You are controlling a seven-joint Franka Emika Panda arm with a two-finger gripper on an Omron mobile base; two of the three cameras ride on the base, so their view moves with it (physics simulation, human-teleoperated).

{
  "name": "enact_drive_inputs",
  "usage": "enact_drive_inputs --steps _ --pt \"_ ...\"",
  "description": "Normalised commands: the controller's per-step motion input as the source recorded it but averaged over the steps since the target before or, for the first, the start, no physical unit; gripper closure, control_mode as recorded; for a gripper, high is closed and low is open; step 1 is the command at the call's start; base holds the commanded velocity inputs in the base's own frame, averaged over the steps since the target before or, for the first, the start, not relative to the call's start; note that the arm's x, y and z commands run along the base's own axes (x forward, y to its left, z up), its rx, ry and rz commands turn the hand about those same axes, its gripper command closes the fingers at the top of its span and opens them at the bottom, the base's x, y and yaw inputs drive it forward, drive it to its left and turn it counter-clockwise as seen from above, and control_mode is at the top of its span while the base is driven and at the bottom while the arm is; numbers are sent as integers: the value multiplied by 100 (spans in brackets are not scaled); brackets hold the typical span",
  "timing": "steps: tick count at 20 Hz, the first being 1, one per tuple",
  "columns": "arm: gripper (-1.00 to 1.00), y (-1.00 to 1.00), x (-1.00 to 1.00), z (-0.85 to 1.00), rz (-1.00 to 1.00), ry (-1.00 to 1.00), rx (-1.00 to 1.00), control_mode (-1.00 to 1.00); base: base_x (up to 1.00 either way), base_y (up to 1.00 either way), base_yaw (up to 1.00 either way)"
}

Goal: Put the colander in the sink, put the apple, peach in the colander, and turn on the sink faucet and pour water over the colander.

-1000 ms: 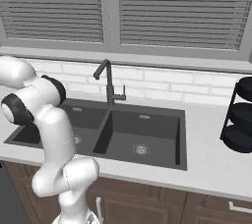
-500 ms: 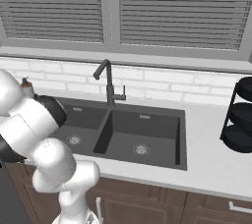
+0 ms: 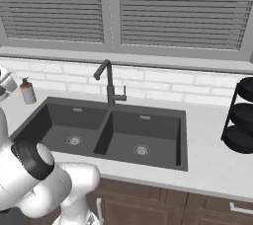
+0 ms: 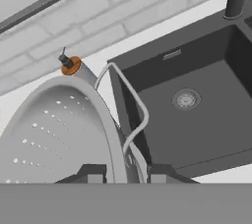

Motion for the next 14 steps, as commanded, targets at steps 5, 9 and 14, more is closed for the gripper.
enact_drive_inputs --steps 5,9,14 --pt "100 -76 0 1 -36 5 -12 -100 0 0 0" --pt "100 -64 5 -3 -35 10 -11 -100 0 0 0" --pt "100 -40 36 -4 -18 19 -10 -100 0 0 0"
